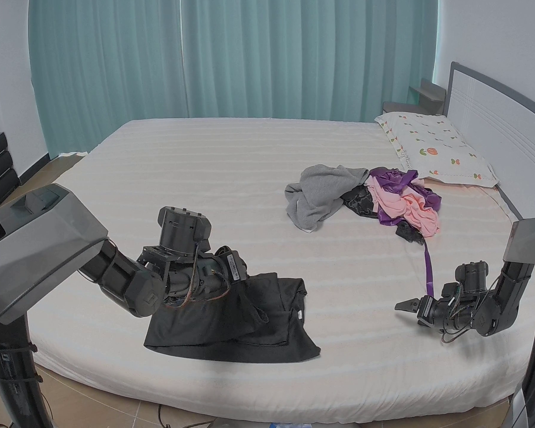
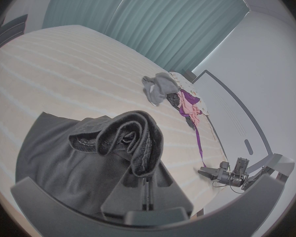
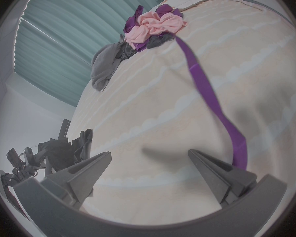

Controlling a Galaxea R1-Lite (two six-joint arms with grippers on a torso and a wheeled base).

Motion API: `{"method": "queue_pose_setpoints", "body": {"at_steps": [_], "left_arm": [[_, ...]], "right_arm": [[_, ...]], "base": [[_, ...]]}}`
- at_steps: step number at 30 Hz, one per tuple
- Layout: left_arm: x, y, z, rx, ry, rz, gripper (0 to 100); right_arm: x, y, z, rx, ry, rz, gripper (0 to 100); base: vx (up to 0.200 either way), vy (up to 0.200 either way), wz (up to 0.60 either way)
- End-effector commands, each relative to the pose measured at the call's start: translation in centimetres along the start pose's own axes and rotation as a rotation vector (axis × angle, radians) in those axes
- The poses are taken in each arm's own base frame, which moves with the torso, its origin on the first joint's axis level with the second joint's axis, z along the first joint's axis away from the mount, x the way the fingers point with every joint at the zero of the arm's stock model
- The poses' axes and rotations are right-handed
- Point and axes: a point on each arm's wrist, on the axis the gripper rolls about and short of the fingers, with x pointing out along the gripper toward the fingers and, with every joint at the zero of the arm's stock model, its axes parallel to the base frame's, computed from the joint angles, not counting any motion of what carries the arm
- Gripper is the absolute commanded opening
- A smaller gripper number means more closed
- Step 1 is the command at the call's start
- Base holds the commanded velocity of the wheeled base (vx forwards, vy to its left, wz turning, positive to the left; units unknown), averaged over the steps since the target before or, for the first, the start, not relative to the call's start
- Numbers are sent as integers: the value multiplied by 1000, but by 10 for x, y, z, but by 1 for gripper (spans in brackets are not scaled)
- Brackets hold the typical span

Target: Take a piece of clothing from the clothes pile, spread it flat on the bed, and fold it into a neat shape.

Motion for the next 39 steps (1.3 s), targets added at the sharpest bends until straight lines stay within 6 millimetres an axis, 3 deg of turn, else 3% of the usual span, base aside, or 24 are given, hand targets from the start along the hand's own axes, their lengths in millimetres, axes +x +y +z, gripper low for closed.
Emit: {"method": "queue_pose_setpoints", "body": {"at_steps": [1,6,15,16,26,30,39], "left_arm": [[11,-21,-2,2,14,-41,0],[26,-27,-8,12,44,-36,0],[42,-18,-19,17,63,23,0],[44,-17,-21,19,57,42,100],[33,-14,-20,5,55,74,100],[9,1,-13,-26,48,101,100],[-30,35,-33,-193,48,101,100]], "right_arm": [[1,-1,0,0,1,-2,100],[1,-1,0,-1,1,-2,100],[1,-1,-1,-1,4,-3,100],[1,-1,-1,-1,4,-3,100],[0,0,-1,-3,4,-2,100],[0,0,-3,-1,9,-3,100],[-2,13,-9,-32,19,25,100]], "base": [[0,-200,0],[0,-200,0],[0,0,0],[0,0,0],[0,0,0],[0,0,0],[-133,0,0]]}}
